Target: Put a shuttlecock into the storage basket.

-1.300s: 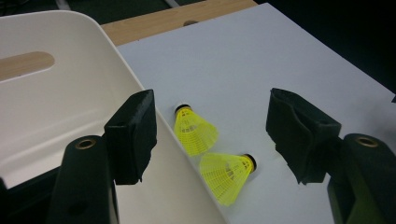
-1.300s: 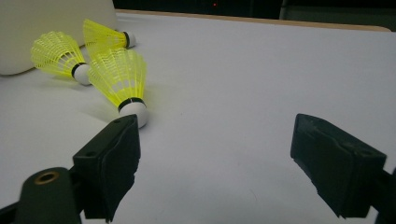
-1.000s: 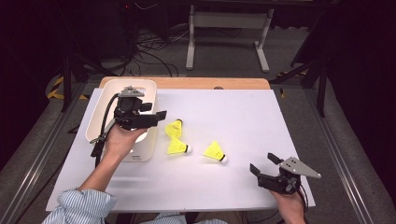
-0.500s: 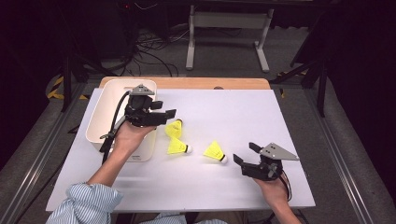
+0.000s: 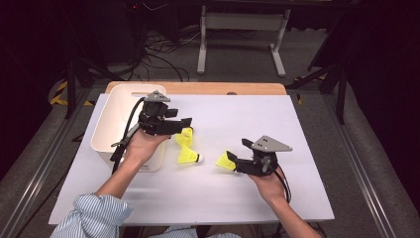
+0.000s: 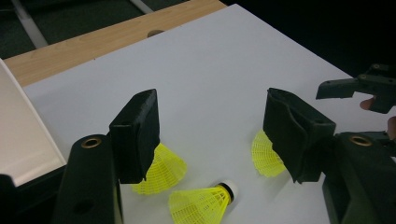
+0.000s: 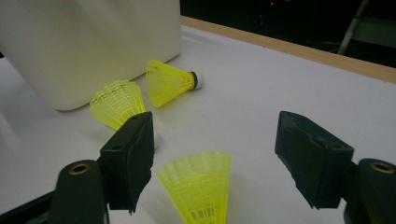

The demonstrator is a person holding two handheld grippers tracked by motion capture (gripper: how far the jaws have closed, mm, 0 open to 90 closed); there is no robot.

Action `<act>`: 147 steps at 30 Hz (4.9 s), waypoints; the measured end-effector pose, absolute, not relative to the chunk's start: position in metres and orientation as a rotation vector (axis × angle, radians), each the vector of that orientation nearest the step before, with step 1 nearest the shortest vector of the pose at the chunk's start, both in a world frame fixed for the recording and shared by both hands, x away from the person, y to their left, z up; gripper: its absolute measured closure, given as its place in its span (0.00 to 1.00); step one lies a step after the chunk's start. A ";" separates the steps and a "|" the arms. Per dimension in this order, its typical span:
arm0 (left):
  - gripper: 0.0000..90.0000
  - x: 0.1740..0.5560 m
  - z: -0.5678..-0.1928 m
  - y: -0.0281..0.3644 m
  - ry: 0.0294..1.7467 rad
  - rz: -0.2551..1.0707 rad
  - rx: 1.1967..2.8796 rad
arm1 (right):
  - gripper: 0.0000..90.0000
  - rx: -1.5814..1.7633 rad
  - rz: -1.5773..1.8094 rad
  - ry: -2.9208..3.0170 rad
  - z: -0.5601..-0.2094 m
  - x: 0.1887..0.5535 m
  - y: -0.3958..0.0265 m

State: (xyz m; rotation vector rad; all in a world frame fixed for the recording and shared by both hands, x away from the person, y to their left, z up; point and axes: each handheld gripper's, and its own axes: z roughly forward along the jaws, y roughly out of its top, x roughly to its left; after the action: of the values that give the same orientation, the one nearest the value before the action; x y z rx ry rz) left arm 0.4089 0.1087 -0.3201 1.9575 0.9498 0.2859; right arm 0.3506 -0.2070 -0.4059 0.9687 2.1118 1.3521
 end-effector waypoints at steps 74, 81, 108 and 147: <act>0.36 0.415 -0.319 0.126 1.072 0.309 1.918 | 0.75 1.139 0.953 2.433 -0.421 0.450 -0.060; 0.36 0.415 -0.320 0.126 1.083 0.327 1.919 | 0.79 1.143 0.933 2.427 -0.424 0.453 -0.059; 0.36 0.415 -0.324 0.126 1.099 0.338 1.940 | 1.00 1.196 0.851 2.357 -0.422 0.458 -0.058; 0.40 0.412 -0.324 0.100 1.022 0.291 2.037 | 1.00 1.155 0.894 2.323 -0.380 0.431 -0.121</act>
State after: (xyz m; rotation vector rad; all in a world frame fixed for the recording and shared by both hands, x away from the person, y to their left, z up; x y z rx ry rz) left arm 0.4122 0.1004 -0.3243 2.0368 1.0219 0.2909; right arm 0.4314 -0.1212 -0.3800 1.1552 2.3234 0.8943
